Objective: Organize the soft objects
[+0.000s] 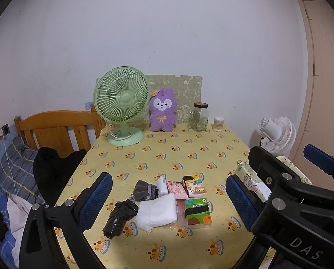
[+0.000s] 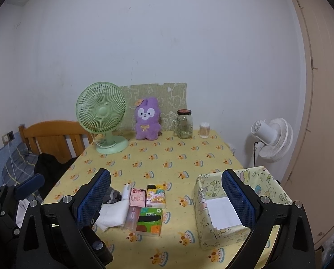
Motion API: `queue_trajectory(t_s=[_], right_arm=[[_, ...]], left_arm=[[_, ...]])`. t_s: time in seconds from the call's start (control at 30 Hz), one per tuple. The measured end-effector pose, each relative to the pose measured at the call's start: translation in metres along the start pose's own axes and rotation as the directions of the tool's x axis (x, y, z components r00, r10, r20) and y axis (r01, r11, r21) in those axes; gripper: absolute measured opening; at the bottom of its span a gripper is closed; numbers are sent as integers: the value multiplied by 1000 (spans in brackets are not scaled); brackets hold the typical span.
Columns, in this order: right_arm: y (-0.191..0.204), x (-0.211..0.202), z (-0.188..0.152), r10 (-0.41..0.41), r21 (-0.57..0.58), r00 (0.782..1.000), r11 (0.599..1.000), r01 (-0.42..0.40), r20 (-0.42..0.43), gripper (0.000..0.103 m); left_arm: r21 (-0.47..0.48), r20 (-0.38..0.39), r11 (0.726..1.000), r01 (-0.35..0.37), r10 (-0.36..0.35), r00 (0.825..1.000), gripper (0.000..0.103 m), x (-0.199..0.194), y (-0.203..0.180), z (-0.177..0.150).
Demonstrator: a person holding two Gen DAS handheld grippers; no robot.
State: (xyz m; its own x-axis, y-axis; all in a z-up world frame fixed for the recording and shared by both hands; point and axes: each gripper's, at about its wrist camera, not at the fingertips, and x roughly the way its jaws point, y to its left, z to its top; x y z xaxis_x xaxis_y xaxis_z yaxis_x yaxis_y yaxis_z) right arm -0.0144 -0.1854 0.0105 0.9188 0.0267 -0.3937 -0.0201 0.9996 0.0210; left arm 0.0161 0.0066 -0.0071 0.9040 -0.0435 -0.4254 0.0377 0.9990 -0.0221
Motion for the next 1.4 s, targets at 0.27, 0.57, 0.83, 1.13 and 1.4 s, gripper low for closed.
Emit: queue_trajectory(t_s=[0.27,0.57,0.83,1.13,1.4], right_arm=[[2,9,-4,-4,-6,1000,1000,4,-5,100],[5,34,-11,1,1,998,1000,0,-55,100],[10,60,-21,15,0,994,1000,-15,-105,100],[14,98,-44,-3,18,978,1000,7,-210,100],[24,115,-57,15,19,969,1000,-10,-248,100]], left_arm=[[10,-14,1000,7,-6,1000,102,11,0,-2],[10,-68,1000,3,-3,998,102,33,6,-7],[-4,-126,1000,7,-7,992,101,56,12,-16],[1,-186,1000,15,-14,982,101,84,22,-34],[-49,-266,998,36,-48,963,98,107,34,-49]])
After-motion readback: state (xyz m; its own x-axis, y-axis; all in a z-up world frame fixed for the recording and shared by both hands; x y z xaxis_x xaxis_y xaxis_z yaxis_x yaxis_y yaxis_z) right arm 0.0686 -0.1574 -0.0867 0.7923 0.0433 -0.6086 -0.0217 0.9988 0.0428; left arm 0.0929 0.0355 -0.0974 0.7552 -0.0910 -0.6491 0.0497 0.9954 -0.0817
